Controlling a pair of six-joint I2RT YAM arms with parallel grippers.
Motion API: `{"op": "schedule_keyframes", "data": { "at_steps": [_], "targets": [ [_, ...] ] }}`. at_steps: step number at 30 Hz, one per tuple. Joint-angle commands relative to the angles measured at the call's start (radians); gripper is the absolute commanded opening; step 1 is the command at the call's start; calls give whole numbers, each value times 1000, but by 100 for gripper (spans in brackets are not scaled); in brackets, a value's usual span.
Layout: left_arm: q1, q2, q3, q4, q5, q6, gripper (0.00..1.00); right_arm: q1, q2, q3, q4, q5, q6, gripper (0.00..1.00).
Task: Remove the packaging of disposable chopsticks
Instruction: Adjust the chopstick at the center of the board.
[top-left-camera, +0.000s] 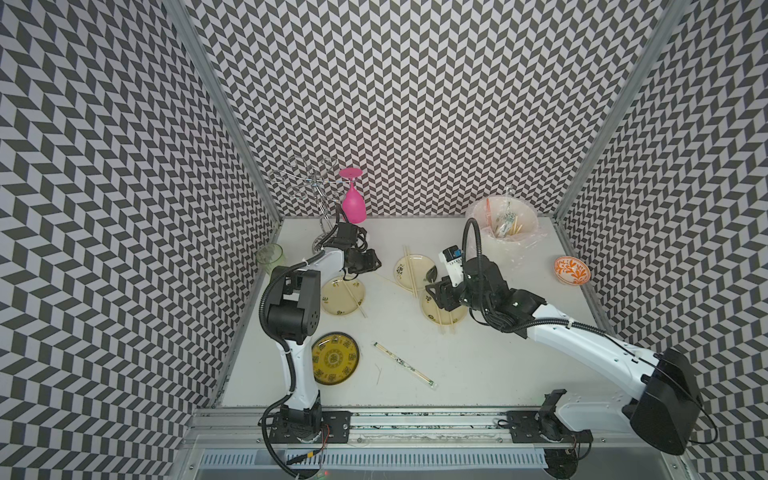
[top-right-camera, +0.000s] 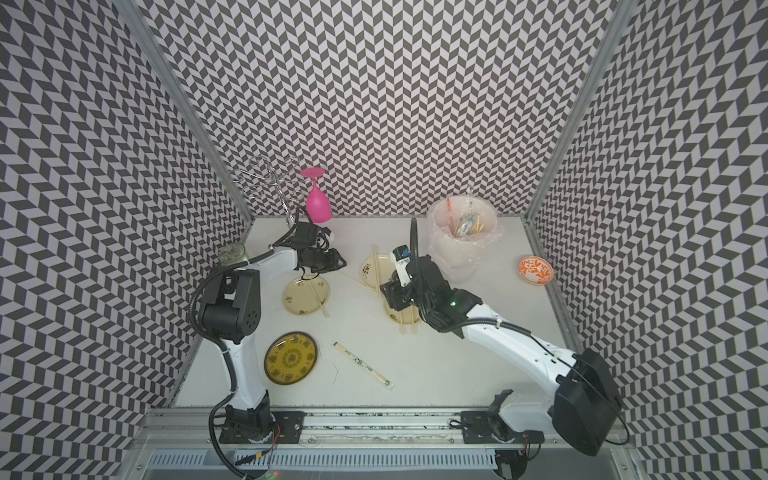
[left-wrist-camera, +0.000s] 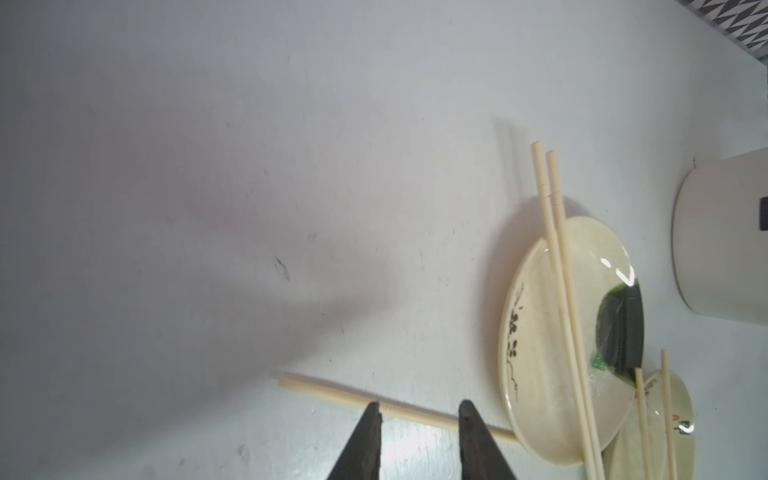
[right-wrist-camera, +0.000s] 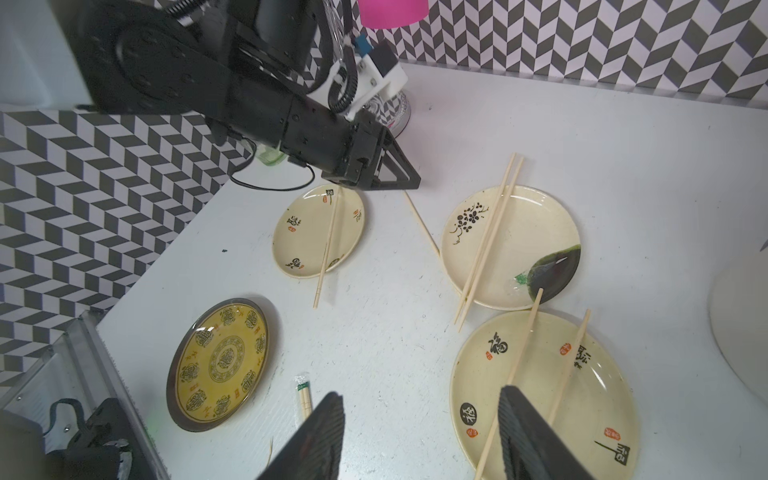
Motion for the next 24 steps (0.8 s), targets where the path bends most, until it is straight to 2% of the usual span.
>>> {"op": "schedule_keyframes", "data": {
  "at_steps": [1, 4, 8, 12, 17, 24],
  "targets": [
    [-42, 11, 73, -78, -93, 134, 32, 15, 18, 45, 21, -20, 14, 59],
    [-71, 96, 169, -160, -173, 181, 32, 29, 31, 63, 15, -19, 15, 58],
    [-77, 171, 214, -197, -131, 146, 30, 47, 32, 75, 0, -1, 7, 58],
    [-79, 165, 182, -162, -137, 126, 30, 49, 28, 73, -6, 6, 8, 58],
    [-78, 171, 175, -210, -182, 136, 30, 54, 15, 63, -3, 3, 8, 58],
    [-79, 65, 63, -228, -230, 160, 30, 56, 6, 53, -8, 6, 1, 58]
  ]
}}
